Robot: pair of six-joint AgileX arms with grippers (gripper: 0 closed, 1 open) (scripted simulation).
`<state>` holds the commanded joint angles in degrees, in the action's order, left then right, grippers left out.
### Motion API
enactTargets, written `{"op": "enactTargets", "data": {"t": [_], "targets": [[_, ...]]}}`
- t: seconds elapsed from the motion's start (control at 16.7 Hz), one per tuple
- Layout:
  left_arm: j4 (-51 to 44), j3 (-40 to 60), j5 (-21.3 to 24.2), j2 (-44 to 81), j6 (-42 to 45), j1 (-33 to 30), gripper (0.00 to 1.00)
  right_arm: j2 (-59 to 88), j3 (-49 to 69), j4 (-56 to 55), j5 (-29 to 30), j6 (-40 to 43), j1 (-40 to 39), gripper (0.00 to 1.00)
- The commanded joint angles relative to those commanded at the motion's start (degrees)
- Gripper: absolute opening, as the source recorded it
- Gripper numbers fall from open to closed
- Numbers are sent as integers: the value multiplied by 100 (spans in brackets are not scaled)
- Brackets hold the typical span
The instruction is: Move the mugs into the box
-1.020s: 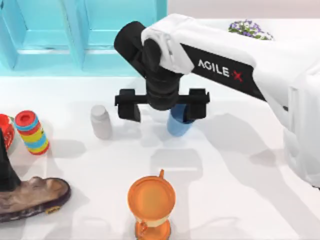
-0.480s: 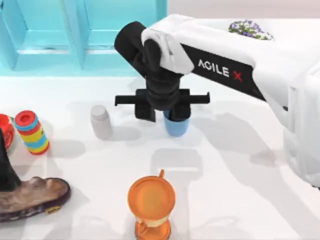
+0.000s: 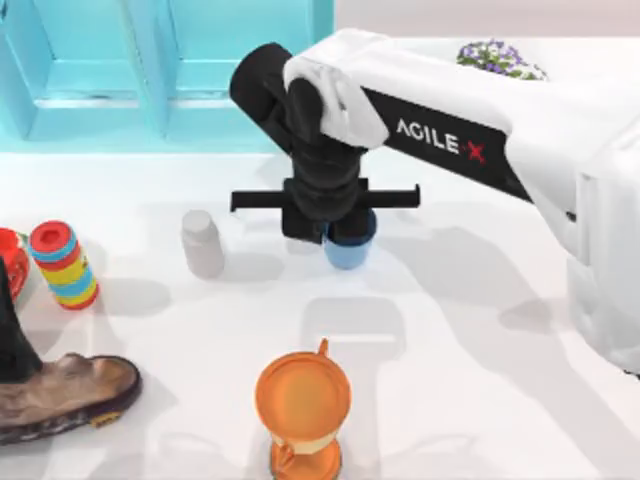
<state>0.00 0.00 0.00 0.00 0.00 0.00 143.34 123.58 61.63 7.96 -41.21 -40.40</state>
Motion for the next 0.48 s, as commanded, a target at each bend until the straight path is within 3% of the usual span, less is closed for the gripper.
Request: {"op": "enactTargets", "data": {"t": [0.48], "targets": [[0,0,0,0,0,0,100,-646,-371,261,-41,316,332,0]]}}
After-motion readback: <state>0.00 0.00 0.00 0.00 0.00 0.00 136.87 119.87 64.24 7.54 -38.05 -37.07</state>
